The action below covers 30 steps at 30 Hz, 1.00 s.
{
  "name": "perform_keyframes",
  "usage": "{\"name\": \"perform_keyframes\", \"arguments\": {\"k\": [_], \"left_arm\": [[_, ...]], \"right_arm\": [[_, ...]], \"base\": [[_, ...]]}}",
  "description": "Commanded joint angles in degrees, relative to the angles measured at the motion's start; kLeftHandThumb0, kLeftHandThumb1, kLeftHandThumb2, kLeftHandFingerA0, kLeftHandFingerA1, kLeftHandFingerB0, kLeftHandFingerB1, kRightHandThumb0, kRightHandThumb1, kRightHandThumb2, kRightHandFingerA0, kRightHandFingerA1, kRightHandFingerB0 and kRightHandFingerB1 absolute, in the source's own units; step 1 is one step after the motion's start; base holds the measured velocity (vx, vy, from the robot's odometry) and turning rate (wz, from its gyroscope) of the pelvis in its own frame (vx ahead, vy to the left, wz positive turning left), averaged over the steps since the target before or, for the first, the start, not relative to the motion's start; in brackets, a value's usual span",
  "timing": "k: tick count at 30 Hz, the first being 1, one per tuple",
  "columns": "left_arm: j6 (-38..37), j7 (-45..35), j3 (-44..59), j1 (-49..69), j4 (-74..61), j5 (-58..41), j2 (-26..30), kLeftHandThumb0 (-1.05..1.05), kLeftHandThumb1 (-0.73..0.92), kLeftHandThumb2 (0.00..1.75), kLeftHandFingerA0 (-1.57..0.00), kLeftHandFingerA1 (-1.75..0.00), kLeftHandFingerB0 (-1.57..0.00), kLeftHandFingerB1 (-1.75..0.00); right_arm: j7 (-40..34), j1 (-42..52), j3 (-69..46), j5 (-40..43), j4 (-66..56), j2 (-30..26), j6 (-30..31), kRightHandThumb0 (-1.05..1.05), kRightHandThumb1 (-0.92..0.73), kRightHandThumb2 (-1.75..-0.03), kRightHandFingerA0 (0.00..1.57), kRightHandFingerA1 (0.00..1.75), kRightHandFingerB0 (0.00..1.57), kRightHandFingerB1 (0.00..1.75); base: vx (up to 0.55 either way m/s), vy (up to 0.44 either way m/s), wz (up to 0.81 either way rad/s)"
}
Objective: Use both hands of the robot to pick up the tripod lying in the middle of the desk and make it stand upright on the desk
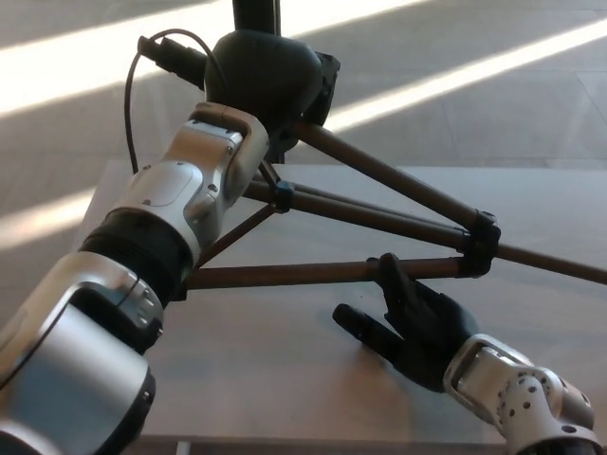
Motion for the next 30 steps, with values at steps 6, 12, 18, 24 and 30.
{"name": "perform_keyframes", "arguments": {"k": [6,12,18,24,30], "left_arm": [[-0.3,2.3,1.1,-3.2,-1.0,-0.8,0.3,-0.19,0.55,0.85,-0.88,-1.70,-0.77,-1.36],[0.4,1.3,0.8,-3.7,-0.7,-0.5,0.5,-0.18,0.50,0.83,-0.86,-1.75,-0.71,-1.48],[0.5,1.8,1.3,-1.6,-1.7,-1.1,-0.1,-0.18,0.55,0.93,-0.91,-1.61,-0.80,-1.26],[0.9,1.6,1.0,-0.6,-1.5,-0.8,-0.2,-0.23,0.56,0.82,-0.90,-1.53,-0.83,-1.12],[1.2,1.8,0.6,1.8,-2.1,-0.4,0.0,-0.26,0.61,0.78,-0.92,-1.53,-0.83,-1.10]], "right_arm": [[0.1,-2.6,-5.3,2.2,12.8,0.3,0.6,-1.05,-0.21,-0.76,0.00,1.01,0.02,1.11],[0.2,-1.8,-5.1,1.7,12.9,1.0,-2.8,-1.05,-0.22,-0.76,0.00,1.03,0.00,1.23],[-6.3,-2.3,-6.9,1.6,10.8,4.1,-11.0,-1.05,-0.20,-0.75,0.00,1.09,0.18,1.11],[-11.7,-3.6,-9.4,2.6,10.5,5.9,-17.5,-1.05,-0.29,-0.63,0.19,1.38,0.00,1.32],[-10.1,-6.6,-9.3,2.1,10.6,5.2,-23.9,-1.05,-0.21,-0.77,0.12,1.21,0.14,1.16]], "base": [[0.00,0.000,0.00],[0.00,0.000,0.00],[0.00,0.000,0.00],[0.00,0.000,0.00],[0.00,0.000,0.00]]}}
